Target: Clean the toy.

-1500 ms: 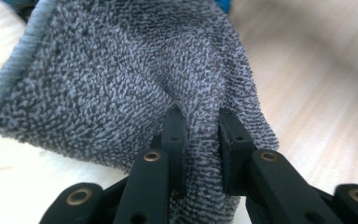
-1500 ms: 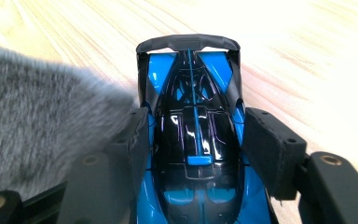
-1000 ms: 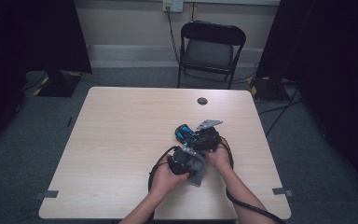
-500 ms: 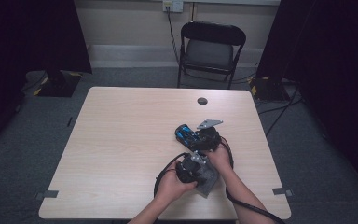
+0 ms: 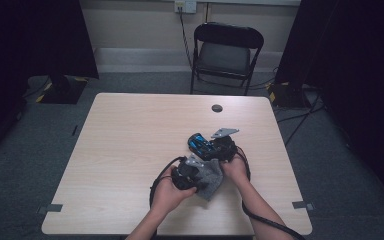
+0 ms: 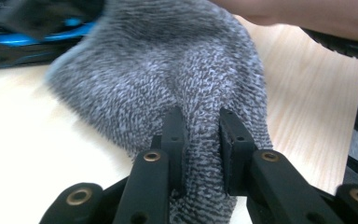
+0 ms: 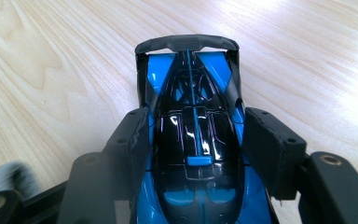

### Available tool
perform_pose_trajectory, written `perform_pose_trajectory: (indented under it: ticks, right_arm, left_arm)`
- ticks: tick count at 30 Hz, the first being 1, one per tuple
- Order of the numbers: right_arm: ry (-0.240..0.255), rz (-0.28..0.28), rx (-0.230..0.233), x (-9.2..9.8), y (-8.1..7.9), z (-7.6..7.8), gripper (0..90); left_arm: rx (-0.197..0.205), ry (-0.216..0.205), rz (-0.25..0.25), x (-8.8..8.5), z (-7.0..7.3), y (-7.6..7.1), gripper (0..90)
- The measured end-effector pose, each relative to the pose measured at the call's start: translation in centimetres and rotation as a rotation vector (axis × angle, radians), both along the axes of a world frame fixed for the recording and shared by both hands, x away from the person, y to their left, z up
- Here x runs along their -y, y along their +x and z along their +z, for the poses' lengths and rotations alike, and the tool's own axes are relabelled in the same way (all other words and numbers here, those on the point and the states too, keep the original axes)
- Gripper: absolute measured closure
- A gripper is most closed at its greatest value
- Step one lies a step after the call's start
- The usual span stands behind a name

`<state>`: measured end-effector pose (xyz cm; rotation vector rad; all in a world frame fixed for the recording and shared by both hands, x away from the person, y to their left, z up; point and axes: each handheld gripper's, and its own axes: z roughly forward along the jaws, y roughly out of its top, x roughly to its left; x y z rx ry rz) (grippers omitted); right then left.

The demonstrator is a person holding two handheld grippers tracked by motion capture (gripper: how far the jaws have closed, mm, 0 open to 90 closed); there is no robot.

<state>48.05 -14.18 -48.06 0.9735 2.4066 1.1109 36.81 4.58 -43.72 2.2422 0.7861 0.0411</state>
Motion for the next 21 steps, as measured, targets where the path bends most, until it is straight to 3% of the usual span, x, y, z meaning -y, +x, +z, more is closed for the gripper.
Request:
perform_pose_trajectory:
  ticks: [10,21]
  right_arm:
    - [-0.004,-0.002,0.000,0.0,0.0,0.0,41.5]
    - [-0.007,-0.001,0.001,-0.1,0.0,0.0,41.5]
  left_arm:
    - [0.039,-0.069,0.149,-4.5,1.9,1.4,74.8]
    - [0.060,-0.053,0.281,-7.6,2.0,4.0,74.8]
